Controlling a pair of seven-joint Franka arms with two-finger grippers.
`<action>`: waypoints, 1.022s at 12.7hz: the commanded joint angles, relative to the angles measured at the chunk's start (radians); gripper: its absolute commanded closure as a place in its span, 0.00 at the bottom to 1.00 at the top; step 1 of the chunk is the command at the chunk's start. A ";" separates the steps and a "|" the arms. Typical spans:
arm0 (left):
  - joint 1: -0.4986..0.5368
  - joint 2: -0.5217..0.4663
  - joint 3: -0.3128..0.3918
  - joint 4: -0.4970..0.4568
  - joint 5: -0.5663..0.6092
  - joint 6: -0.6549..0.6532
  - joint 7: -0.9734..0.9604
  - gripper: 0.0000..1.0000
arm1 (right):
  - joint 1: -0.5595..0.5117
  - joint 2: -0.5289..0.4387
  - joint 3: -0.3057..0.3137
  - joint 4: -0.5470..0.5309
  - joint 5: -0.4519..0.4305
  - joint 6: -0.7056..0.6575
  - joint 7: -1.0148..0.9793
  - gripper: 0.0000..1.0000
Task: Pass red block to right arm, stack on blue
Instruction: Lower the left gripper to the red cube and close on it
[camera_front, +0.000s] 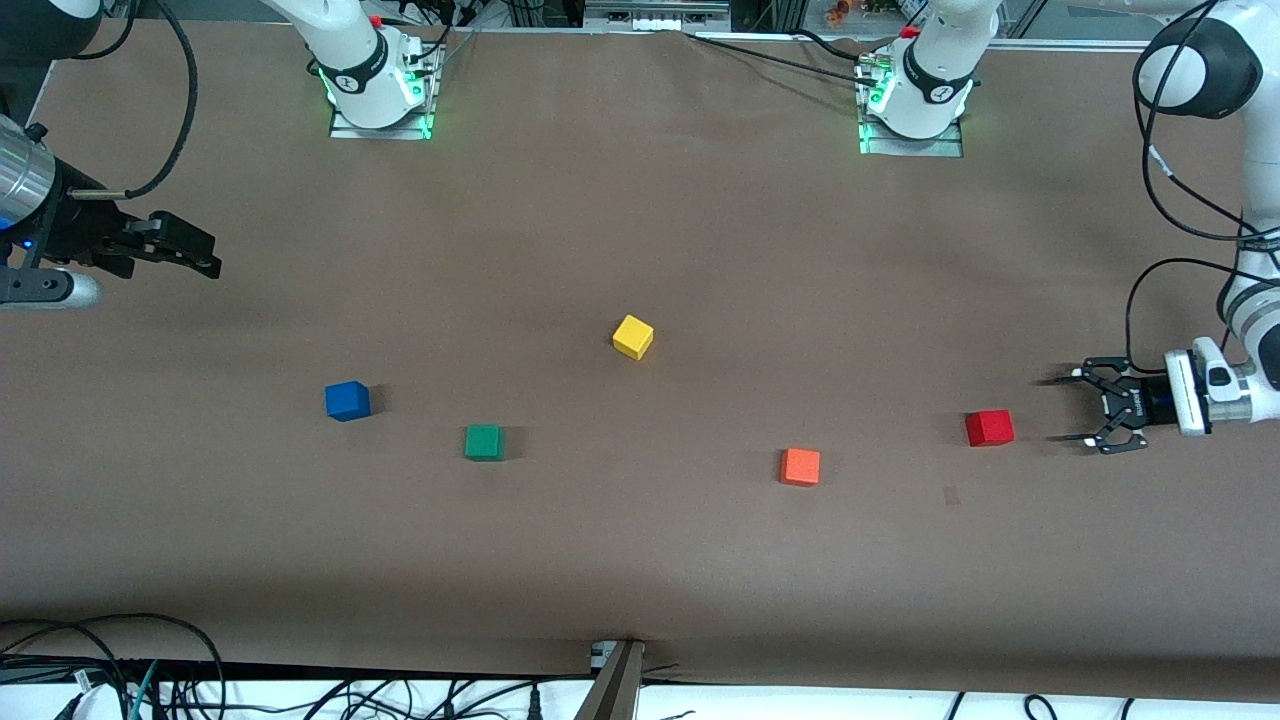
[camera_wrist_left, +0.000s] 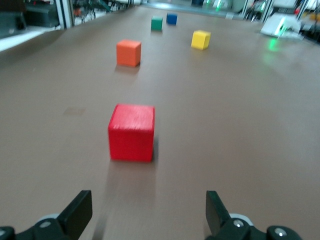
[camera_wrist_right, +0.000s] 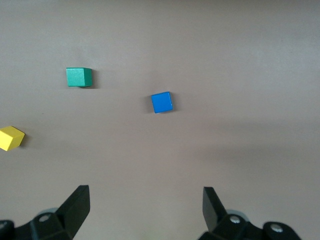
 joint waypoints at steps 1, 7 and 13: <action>-0.004 0.063 -0.007 0.027 -0.076 -0.063 0.102 0.00 | 0.000 0.003 0.004 0.014 0.016 -0.004 0.011 0.00; -0.041 0.098 -0.009 0.026 -0.149 -0.068 0.145 0.00 | 0.000 0.003 0.004 0.014 0.016 -0.004 0.013 0.00; -0.073 0.116 -0.009 0.026 -0.207 -0.065 0.145 0.00 | 0.001 0.003 0.004 0.014 0.016 -0.004 0.013 0.00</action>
